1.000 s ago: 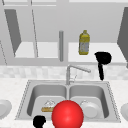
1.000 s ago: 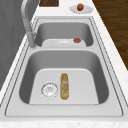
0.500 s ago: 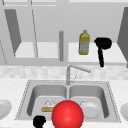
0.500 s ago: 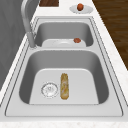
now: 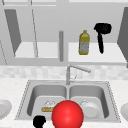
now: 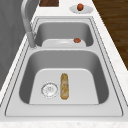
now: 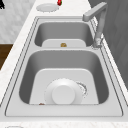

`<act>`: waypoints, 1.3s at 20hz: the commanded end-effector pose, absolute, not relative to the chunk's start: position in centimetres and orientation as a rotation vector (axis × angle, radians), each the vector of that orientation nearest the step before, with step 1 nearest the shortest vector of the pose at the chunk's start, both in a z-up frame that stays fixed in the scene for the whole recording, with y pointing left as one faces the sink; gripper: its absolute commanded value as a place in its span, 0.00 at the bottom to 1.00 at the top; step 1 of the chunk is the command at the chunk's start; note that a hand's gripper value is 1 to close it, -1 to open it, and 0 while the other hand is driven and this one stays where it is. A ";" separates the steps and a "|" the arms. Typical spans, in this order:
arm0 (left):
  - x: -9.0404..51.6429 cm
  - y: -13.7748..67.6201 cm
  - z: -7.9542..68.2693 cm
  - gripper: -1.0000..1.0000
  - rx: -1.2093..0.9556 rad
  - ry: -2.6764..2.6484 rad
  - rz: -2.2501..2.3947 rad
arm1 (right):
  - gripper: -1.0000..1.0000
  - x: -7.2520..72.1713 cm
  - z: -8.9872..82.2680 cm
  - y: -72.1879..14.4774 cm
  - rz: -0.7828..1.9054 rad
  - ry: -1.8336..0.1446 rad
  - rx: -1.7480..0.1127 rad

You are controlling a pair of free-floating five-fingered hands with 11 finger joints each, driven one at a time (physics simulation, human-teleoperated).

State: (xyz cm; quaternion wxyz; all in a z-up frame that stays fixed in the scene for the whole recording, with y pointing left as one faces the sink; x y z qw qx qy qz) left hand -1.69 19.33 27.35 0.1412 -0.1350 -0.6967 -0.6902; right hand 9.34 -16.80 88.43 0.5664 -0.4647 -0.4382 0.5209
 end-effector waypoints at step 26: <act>-1.7 19.3 27.4 0.50 -0.390 -2.012 -1.993 | 0.00 26.3 90.7 -13.7 1.380 -1.107 -0.944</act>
